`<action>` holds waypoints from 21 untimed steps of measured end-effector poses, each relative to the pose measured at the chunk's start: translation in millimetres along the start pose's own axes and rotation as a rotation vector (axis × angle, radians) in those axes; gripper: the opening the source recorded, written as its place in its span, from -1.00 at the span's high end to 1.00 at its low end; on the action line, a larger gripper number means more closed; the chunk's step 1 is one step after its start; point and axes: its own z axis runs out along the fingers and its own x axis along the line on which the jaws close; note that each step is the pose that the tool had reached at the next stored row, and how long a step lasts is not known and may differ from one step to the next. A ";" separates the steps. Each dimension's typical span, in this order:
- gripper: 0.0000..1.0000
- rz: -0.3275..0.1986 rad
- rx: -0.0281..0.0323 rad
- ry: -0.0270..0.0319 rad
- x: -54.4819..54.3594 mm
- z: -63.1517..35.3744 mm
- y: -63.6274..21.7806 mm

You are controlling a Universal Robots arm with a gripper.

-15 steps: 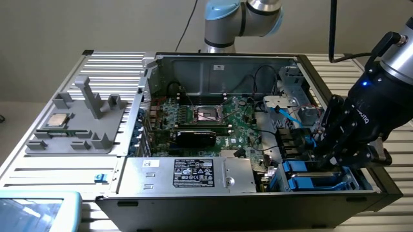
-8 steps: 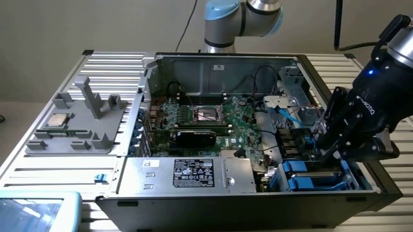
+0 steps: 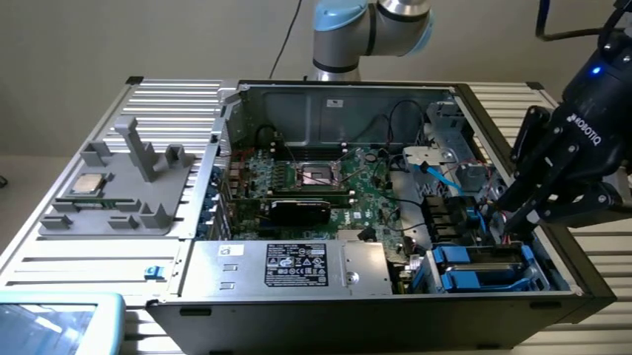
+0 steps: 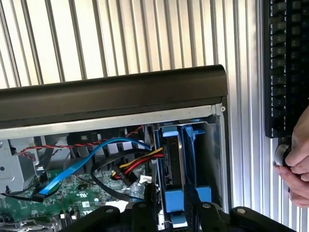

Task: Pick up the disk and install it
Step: 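Insert the first disk wire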

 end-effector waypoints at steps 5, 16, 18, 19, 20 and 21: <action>0.27 0.001 -0.0007 -0.0028 -0.3 -6.4 -1.0; 0.27 0.001 -0.0008 -0.0030 -0.4 -8.9 -1.4; 0.27 0.001 -0.0007 -0.0031 -0.5 -9.4 -1.5; 0.27 0.001 -0.0007 -0.0030 -0.5 -9.6 -1.5; 0.27 0.001 -0.0008 -0.0030 -0.5 -9.8 -1.5; 0.27 0.001 -0.0007 -0.0030 -0.5 -10.1 -1.6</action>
